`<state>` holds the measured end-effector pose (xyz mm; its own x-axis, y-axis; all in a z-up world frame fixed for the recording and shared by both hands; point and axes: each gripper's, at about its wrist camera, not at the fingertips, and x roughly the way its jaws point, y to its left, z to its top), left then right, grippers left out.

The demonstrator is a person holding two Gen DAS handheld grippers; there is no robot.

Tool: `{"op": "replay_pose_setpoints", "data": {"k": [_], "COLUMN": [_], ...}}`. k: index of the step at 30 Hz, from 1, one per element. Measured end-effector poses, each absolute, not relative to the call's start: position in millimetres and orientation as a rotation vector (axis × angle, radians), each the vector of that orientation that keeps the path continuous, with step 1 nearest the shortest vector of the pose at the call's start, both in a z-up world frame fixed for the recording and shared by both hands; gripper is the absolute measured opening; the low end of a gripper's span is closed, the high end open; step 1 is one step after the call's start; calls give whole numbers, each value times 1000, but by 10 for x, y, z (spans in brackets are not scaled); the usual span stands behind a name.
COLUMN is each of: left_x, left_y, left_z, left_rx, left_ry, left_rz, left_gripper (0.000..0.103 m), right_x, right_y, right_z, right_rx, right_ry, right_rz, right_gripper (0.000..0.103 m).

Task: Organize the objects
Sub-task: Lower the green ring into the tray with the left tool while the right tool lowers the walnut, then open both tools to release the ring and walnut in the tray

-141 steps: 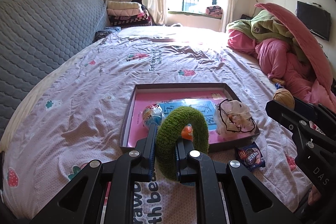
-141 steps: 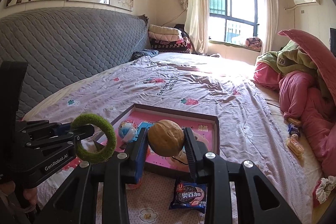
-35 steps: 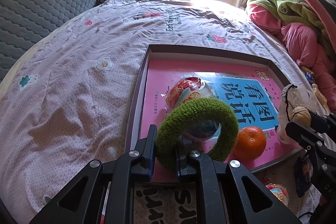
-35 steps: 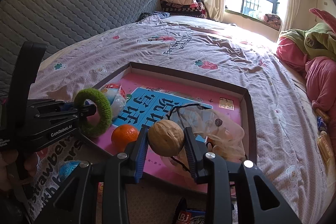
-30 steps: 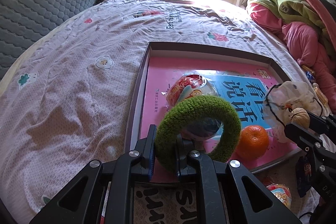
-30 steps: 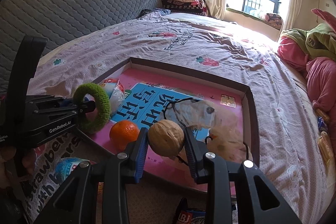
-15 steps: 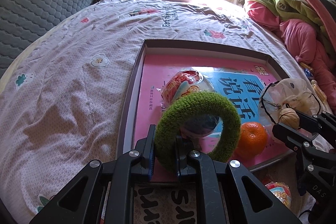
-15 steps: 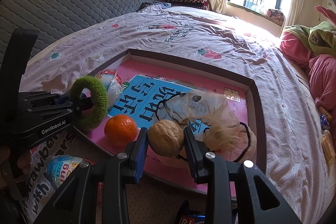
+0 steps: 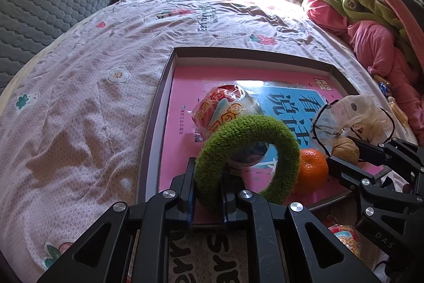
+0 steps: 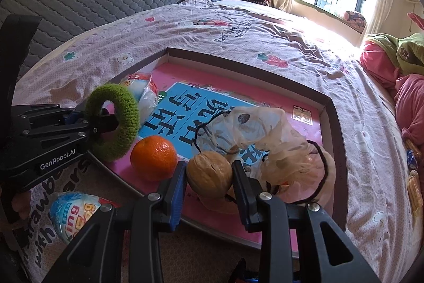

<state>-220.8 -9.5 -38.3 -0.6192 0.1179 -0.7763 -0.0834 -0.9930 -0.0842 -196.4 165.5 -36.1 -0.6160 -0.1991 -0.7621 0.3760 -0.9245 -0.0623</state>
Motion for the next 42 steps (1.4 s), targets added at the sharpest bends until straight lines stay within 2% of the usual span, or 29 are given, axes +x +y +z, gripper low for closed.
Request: {"op": "replay_pose_setpoints", "data": {"k": [20, 42], "left_x": [-2189, -2186], "left_y": [-11, -22], "left_z": [-381, -383], "left_rx": [-1292, -1316], "left_ry": [38, 10], "left_rz": [2757, 2724], "left_gripper": [15, 15], "right_x": [-2008, -2023], "right_y": [1755, 1783], "right_z": [-378, -383], "right_rx": [1218, 1242], "right_ry": [212, 181], "right_rz": [-2533, -2529], "right_gripper": [35, 35]}}
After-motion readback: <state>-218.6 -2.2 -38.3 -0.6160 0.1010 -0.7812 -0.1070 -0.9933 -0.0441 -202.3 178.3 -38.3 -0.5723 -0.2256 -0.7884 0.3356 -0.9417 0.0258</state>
